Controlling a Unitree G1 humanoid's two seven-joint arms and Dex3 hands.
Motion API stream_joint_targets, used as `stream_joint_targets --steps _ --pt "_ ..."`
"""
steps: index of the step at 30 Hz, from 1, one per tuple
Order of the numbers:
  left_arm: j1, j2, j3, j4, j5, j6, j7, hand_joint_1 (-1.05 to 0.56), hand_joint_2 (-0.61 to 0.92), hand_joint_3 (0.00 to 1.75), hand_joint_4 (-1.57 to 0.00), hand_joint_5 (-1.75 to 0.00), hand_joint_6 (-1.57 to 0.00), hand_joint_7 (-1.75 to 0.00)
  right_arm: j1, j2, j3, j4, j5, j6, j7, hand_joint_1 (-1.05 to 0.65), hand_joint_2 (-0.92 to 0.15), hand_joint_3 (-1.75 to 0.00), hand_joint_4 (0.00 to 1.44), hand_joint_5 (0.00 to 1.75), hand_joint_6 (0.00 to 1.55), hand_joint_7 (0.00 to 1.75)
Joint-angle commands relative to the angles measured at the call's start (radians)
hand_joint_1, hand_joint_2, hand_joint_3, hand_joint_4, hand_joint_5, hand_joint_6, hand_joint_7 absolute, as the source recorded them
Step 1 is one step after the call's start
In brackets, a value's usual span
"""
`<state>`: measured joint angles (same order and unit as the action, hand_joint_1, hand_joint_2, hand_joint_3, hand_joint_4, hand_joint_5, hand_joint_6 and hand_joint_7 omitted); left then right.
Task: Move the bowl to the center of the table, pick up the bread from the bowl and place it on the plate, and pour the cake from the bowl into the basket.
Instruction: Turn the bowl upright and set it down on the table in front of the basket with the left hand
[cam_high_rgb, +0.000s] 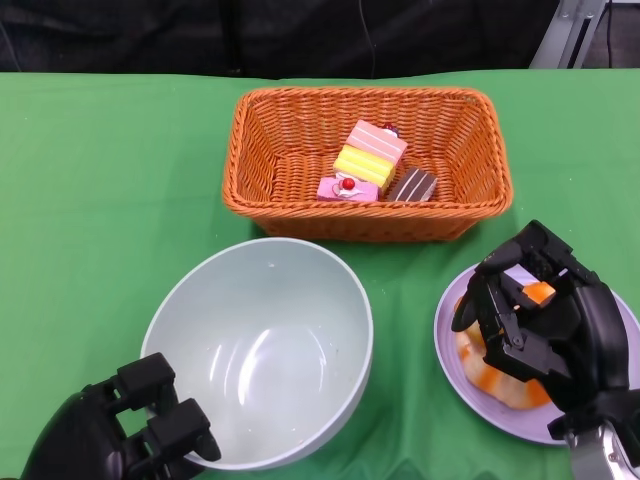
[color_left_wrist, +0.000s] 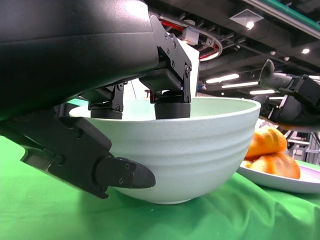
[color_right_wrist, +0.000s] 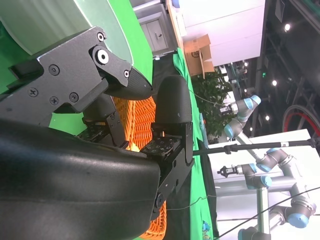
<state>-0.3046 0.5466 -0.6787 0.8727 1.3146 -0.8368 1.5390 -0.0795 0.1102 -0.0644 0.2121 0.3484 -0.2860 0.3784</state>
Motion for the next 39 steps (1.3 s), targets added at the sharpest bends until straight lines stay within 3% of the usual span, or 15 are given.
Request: stream_joint_targets --steps 1,10,16,18,23,27,29,31,34,36,39 --pt "-0.018 -0.013 -0.013 0.03 -0.034 0.025 0.075 0.02 0.87 0.29 -0.59 -1.7 -0.53 -1.57 0.01 -0.01 -0.006 -0.006 0.0 -0.013 0.006 -0.1 -0.57 -1.1 0.7 1.75 0.58 1.44" --pt "-0.054 -0.044 -0.067 0.097 -0.064 0.049 0.029 0.0 0.89 0.28 -0.58 -1.7 -0.51 -1.63 0.022 -0.005 -0.003 -0.031 -0.007 -0.003 -0.017 -0.1 -0.58 -1.08 0.7 1.75 0.58 1.44" --pt "-0.057 -0.038 -0.094 0.11 -0.09 0.047 -0.004 -0.03 0.92 0.2 -0.55 -1.68 -0.58 -1.46 0.02 -0.007 -0.004 -0.033 0.005 0.01 -0.013 -0.09 -0.59 -1.07 0.7 1.73 0.59 1.42" --pt "-0.058 -0.036 -0.1 0.111 -0.098 0.043 -0.014 -0.04 0.92 0.2 -0.56 -1.62 -0.64 -1.32 0.019 -0.009 -0.005 -0.031 0.005 0.01 -0.01 -0.09 -0.6 -1.06 0.7 1.73 0.59 1.41" --pt "-0.057 -0.031 -0.113 0.107 -0.113 0.044 -0.017 -0.03 0.92 0.25 -0.55 -1.74 -0.52 -1.63 0.02 -0.01 -0.002 -0.03 -0.007 0.006 -0.015 -0.1 -0.59 -1.06 0.7 1.74 0.6 1.41" --pt "-0.055 -0.021 -0.117 0.098 -0.122 0.041 -0.035 -0.04 0.92 0.2 -0.56 -1.66 -0.62 -1.4 0.017 -0.007 -0.005 -0.021 -0.006 -0.006 -0.01 -0.1 -0.59 -1.07 0.71 1.74 0.59 1.42" --pt "-0.052 -0.015 -0.115 0.094 -0.127 0.037 -0.05 -0.07 0.92 0.19 -0.61 -1.5 -0.75 -1.07 0.016 -0.003 -0.006 -0.016 -0.018 -0.017 -0.024 -0.11 -0.58 -1.07 0.71 1.75 0.6 1.43" --pt "-0.05 -0.009 -0.112 0.089 -0.135 0.03 -0.068 -0.09 0.92 0.17 -0.64 -1.4 -0.81 -0.91 0.015 0.002 -0.008 -0.011 -0.022 -0.026 -0.03 -0.11 -0.57 -1.08 0.71 1.75 0.6 1.42" --pt "-0.048 0.004 -0.111 0.082 -0.148 0.022 -0.105 -0.25 0.92 0.08 -0.7 -0.94 -0.92 -0.34 0.011 0.007 -0.009 0.0 -0.023 -0.04 -0.035 -0.1 -0.58 -1.09 0.71 1.75 0.6 1.43" --pt "-0.05 0.009 -0.115 0.079 -0.146 0.025 -0.106 -0.32 0.92 0.11 -0.67 -0.7 -0.91 -0.13 0.01 0.008 -0.008 0.004 -0.022 -0.042 -0.037 -0.11 -0.58 -1.09 0.71 1.75 0.6 1.43" --pt "-0.05 0.014 -0.116 0.084 -0.15 0.018 -0.108 -0.46 0.92 0.15 -0.6 -0.33 -0.75 -0.02 0.008 0.01 -0.008 0.009 -0.019 -0.045 -0.035 -0.11 -0.58 -1.09 0.71 1.75 0.6 1.44"
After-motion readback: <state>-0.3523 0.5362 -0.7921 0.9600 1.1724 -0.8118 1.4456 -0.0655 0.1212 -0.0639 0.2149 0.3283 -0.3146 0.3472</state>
